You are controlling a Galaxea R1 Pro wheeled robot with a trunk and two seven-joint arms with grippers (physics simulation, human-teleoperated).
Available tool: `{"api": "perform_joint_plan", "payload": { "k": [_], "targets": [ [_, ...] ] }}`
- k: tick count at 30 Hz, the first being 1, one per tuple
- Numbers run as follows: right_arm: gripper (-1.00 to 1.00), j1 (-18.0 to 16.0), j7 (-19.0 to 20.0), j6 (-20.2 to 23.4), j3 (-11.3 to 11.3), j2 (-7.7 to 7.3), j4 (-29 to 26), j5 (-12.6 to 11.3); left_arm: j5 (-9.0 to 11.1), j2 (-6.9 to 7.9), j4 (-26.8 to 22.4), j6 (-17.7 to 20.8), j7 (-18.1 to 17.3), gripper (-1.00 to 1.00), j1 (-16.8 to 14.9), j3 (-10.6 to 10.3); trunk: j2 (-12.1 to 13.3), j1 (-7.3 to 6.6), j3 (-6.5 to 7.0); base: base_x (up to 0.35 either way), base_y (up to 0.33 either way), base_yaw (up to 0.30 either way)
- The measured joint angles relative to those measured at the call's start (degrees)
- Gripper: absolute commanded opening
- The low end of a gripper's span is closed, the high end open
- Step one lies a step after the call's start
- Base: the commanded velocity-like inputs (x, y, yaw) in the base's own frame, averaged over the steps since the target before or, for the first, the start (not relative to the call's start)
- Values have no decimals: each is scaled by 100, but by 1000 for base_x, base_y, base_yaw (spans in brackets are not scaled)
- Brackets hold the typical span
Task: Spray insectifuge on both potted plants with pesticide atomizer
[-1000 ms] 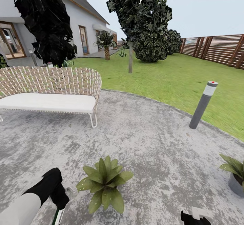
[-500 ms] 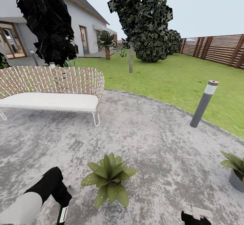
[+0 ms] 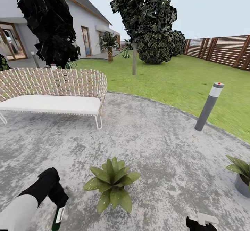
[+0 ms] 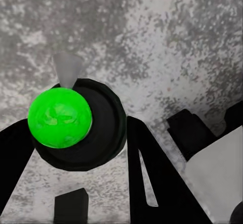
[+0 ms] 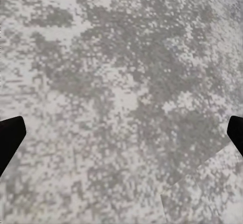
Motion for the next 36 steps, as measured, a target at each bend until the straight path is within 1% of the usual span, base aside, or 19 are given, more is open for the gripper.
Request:
{"api": "perform_joint_plan", "payload": {
  "k": [1,2,3,4,6,9,16,19,21,24,26,27,28,29,30,31,33,34,36],
  "targets": [
    [100,0,0,0,0,13,-1,-3,4,45,-3,-1,-40,-100,17,-1,0,0,0,0,0,0],
    [100,0,0,0,0,18,-1,-1,9,53,-6,2,-56,-100,29,-3,0,0,0,0,0,0],
    [100,0,0,0,0,30,-1,-4,45,-15,-15,24,-79,-100,31,5,0,0,0,0,0,0],
    [100,0,0,0,-2,34,-1,-6,55,-211,-19,54,-80,-100,5,7,0,0,0,0,0,0],
    [100,0,0,0,-1,32,-2,-6,25,-345,-20,56,-80,-100,-9,3,0,0,0,0,0,0],
    [100,0,6,1,-1,30,-4,-6,4,-340,-26,64,-87,-100,-17,-2,0,1,0,-77,105,-60],
    [100,2,12,1,-2,26,-3,-6,2,-329,-21,82,-97,-100,-85,1,0,1,18,-157,249,-257],
    [100,2,13,1,-2,26,-3,-6,6,-334,-20,220,-104,-100,-242,2,0,-1,28,65,321,-263],
    [100,2,11,2,-2,26,-8,-6,0,-340,-20,274,-102,-100,-282,2,0,-1,30,125,314,-122],
    [100,0,0,0,-1,26,-18,-9,-3,-343,-22,302,-98,-100,-307,-25,0,0,31,30,60,-14],
    [100,0,0,0,-1,26,-19,-8,-2,-334,-69,299,-124,-100,-366,-122,0,0,32,3,6,-1],
    [100,0,0,0,-1,26,-19,-7,6,-334,-99,293,-234,-100,-477,-194,0,0,32,1,2,0],
    [100,0,0,0,-1,26,-19,-7,-3,-335,-116,293,-456,-100,-608,-331,0,0,32,1,1,0],
    [100,0,0,0,-1,26,-19,-6,-66,-335,-125,294,-742,-100,-748,-541,0,0,32,0,0,0],
    [100,0,0,0,-1,25,-19,-6,-159,-336,-127,292,-948,-100,-840,-707,0,0,32,0,0,0],
    [100,0,0,0,-1,23,-19,-6,-345,-351,-130,292,-1245,-100,-947,-944,0,0,32,0,0,0],
    [100,0,0,0,-1,19,-15,-6,-658,-395,-139,291,-1698,-100,-1078,-1174,0,0,32,0,0,0],
    [100,0,0,0,-1,19,-15,-6,-758,-414,-140,291,-1835,-100,-1131,-1218,0,0,32,0,0,0],
    [100,0,0,0,-1,18,-12,-6,-871,-432,-142,291,-1994,-100,-1210,-1263,0,0,32,0,0,0]
  ]
}}
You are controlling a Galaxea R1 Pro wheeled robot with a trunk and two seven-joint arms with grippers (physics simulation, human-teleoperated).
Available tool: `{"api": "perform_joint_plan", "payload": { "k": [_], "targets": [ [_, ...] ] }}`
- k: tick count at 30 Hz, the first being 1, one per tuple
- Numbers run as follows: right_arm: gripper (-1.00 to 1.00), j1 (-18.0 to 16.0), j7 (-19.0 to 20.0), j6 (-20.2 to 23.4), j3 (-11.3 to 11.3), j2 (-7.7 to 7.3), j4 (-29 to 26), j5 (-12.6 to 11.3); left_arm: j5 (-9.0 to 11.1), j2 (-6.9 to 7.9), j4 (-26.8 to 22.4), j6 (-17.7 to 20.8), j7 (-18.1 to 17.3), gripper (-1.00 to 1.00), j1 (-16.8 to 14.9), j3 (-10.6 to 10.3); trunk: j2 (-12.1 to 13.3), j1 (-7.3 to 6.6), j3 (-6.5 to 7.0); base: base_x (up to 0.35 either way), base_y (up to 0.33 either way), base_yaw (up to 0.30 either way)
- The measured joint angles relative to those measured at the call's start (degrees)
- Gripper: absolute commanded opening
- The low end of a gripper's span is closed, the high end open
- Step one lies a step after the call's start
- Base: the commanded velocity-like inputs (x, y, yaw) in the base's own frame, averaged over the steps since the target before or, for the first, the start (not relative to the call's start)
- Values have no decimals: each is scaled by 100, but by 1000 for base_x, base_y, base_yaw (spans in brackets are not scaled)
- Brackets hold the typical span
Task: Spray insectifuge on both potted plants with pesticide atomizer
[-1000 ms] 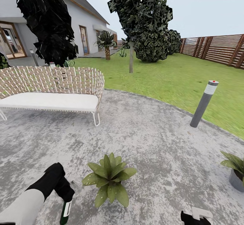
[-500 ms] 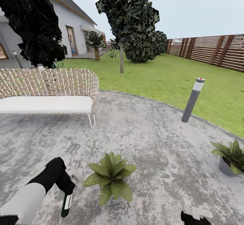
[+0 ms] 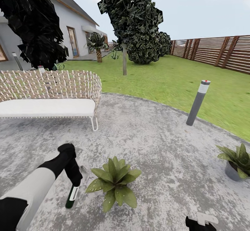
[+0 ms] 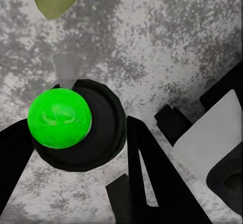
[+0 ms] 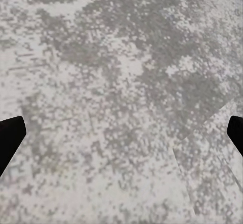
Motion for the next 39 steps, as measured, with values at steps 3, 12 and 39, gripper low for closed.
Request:
{"api": "perform_joint_plan", "payload": {
  "k": [3,12,39],
  "targets": [
    [100,0,0,0,0,0,-4,0,-78,11,-6,0,-99,-100,-63,-43,0,0,0,0,0,0],
    [100,0,0,0,-2,-45,16,7,-90,-33,-10,1,-118,-100,-71,-53,0,-2,0,179,0,0],
    [100,0,-6,0,-1,-29,11,2,-1164,-282,-3,18,-614,-100,-276,-40,0,0,0,3,-69,77]
  ]
}}
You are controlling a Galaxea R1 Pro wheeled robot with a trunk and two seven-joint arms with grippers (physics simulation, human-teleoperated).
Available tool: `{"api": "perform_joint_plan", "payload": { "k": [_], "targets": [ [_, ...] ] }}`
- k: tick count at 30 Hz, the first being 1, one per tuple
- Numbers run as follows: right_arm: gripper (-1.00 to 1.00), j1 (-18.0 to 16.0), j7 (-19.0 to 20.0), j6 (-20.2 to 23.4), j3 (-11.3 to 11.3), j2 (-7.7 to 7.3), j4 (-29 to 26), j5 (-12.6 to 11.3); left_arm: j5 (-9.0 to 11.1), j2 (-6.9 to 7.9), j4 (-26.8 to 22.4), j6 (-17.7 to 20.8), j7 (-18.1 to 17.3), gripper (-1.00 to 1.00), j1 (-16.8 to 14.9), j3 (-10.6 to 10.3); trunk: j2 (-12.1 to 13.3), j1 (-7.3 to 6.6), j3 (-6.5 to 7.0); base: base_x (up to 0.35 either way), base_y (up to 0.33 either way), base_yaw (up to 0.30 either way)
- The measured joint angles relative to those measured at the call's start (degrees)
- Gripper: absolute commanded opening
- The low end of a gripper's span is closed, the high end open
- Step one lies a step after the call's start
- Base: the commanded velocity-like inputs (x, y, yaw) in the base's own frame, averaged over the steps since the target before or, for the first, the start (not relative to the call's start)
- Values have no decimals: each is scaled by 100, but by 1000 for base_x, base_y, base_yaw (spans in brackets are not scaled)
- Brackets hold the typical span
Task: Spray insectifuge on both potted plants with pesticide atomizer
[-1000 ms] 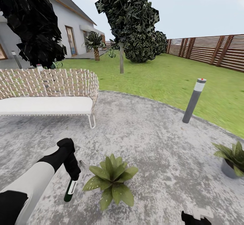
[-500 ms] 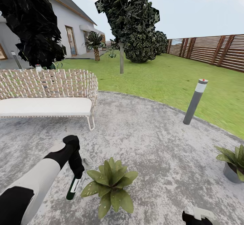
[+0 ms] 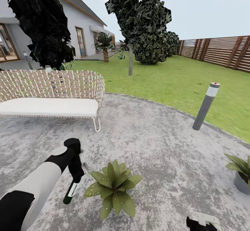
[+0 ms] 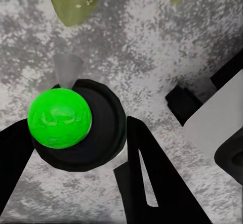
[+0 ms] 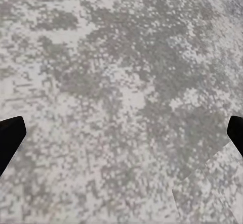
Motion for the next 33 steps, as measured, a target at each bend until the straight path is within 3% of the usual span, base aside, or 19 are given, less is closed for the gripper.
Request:
{"api": "perform_joint_plan", "payload": {
  "k": [10,21,33],
  "targets": [
    [100,-1,-6,-1,2,10,1,2,-6,-70,-9,8,0,-100,-13,-2,0,0,0,38,-207,258],
    [100,-1,-6,-1,2,11,0,3,-25,-103,-12,120,0,-100,-51,-7,0,0,0,-54,-276,56],
    [100,-1,-6,-1,2,11,1,-1,-31,-106,-13,131,1,-100,-43,-6,0,0,0,7,-282,265]
  ]
}}
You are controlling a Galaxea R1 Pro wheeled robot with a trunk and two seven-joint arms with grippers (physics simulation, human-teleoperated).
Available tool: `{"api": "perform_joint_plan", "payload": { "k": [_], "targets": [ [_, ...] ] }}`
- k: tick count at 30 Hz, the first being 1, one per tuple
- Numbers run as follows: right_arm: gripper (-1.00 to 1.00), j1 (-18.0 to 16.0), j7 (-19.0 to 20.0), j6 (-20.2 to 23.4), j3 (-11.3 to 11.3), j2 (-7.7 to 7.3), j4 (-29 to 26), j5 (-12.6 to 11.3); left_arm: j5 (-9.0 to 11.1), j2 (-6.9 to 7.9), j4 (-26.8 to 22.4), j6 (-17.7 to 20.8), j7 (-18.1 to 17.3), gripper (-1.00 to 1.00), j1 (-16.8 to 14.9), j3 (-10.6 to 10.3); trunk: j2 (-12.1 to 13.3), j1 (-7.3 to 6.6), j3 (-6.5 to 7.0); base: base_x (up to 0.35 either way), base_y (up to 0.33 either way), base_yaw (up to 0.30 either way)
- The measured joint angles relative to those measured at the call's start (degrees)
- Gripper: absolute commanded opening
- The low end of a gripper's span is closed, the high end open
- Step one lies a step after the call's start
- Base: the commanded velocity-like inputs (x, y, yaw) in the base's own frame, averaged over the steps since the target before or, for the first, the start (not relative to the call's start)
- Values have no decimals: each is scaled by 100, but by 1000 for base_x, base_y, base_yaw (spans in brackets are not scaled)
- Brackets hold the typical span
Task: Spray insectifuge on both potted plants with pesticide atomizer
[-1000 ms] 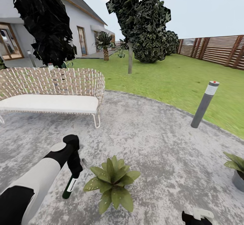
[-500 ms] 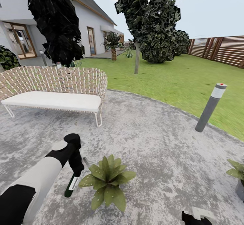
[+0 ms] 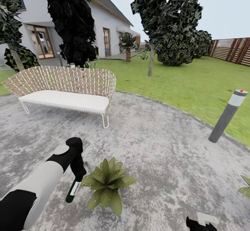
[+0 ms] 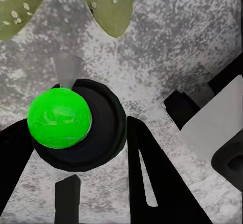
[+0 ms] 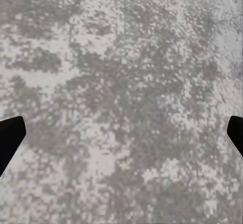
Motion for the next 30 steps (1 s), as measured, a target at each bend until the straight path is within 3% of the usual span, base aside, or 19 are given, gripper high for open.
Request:
{"api": "perform_joint_plan", "payload": {
  "k": [11,19,23,26,28,30],
  "targets": [
    [100,1,0,0,0,-6,-1,-1,7,103,28,-24,0,-100,169,36,0,0,0,95,-282,195],
    [100,1,2,0,0,-42,8,7,11,195,32,-28,0,-100,662,61,0,0,0,5,-241,2],
    [100,1,4,1,0,-44,8,7,51,453,32,-25,-1,-100,717,72,0,0,0,0,-21,0],
    [100,1,3,1,0,-41,1,8,125,907,38,-28,0,-100,727,253,0,0,0,0,-2,0],
    [100,1,4,1,0,-37,-3,2,166,1015,34,-42,39,-100,780,545,0,0,0,0,0,0],
    [100,1,3,1,-1,-31,-8,-1,186,965,80,-56,336,-100,822,722,0,0,0,0,0,67]
  ]
}}
